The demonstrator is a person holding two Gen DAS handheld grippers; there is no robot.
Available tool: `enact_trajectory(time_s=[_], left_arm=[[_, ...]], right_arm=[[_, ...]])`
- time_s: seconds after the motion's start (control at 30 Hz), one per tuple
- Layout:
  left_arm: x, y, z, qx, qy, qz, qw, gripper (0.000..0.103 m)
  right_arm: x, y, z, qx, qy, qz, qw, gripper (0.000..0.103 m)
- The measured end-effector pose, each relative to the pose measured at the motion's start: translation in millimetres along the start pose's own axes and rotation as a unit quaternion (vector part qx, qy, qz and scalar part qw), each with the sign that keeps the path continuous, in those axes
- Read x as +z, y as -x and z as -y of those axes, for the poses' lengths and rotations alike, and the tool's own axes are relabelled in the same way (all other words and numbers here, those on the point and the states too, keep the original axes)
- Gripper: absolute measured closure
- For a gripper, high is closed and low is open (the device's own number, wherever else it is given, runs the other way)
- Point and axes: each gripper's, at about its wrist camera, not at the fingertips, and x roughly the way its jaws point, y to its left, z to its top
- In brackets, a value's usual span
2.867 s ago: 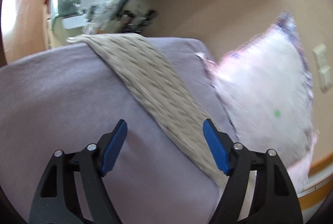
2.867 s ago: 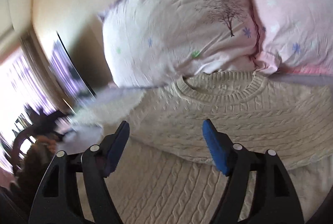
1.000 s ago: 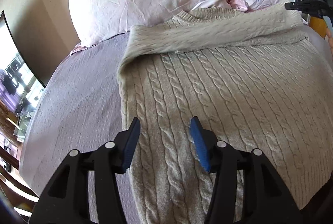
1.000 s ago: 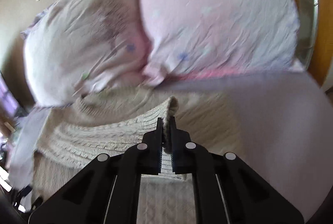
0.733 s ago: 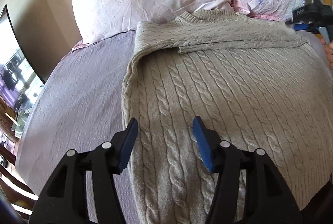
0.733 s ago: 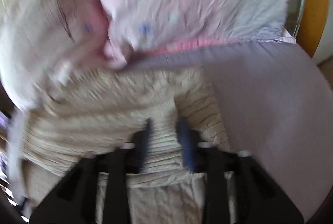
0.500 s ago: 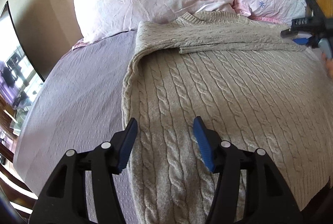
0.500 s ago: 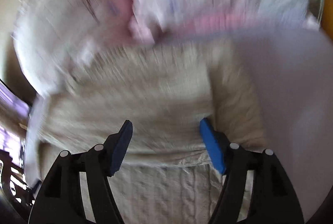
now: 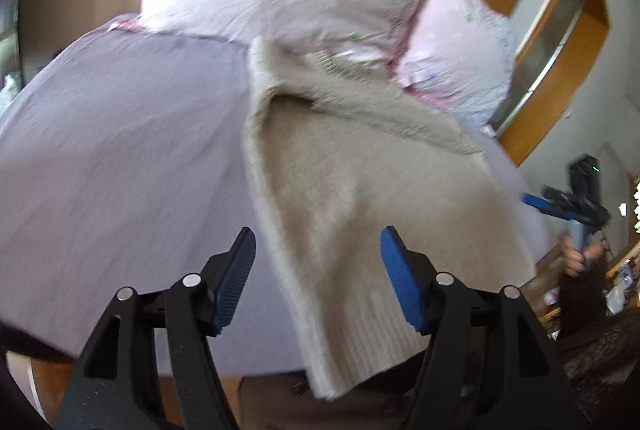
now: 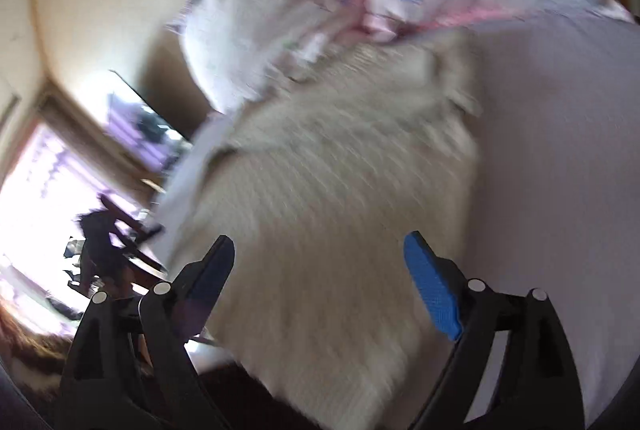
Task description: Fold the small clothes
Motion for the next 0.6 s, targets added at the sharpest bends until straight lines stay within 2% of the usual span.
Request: enact_trajectory(time_s=[0.1,0.13,0.17,0.3,0.33,0.4,0.43,0.47,0.53,0.6], left_arm=[[-3,-8,1,0.003,0.005,-0.025,0.9997,0.038],[-4,-13,4,0.009,0.002,-0.034,0.9994,0.038],[-5,-17,5,0.014,-0.001,-0.041,0.9991,0.039],[-15,-28,12,0.016,-0.004,-0.067,0.9976,0.04],[-17,-27,15,0.016,-0.009,-0.068,0.9975,0.04],[-22,-24,18,0.004,-0.005,-0.072,0.9974,0.044],[-25,-23,19,-0.004,0.0,-0.074,0.9972,0.044],[-29,-21,20,-0.009,0.004,-0.076,0.997,0.046],[-34,-18,21,-0.014,0.014,-0.082,0.9964,0.051],[-35,-17,20,-0.012,0.027,-0.089,0.9956,0.061]], right_arm=[[-19,-1,22,-0.024,-0.04,-0.021,0.999,0.016],[-24,-7,29,-0.027,-0.051,-0.028,0.998,0.02],[-27,-7,29,-0.018,-0.05,-0.018,0.998,0.021],[-38,-16,18,0.047,-0.038,-0.037,0.998,0.026],[-42,-18,17,0.063,-0.038,-0.042,0.996,0.033],[-51,-22,14,0.101,-0.044,-0.046,0.993,0.04],[-52,-26,17,0.111,-0.048,-0.05,0.991,0.054],[-55,-28,19,0.122,-0.056,-0.055,0.989,0.062],[-63,-32,23,0.145,-0.072,-0.054,0.985,0.073],[-66,-36,25,0.151,-0.081,-0.054,0.984,0.084]])
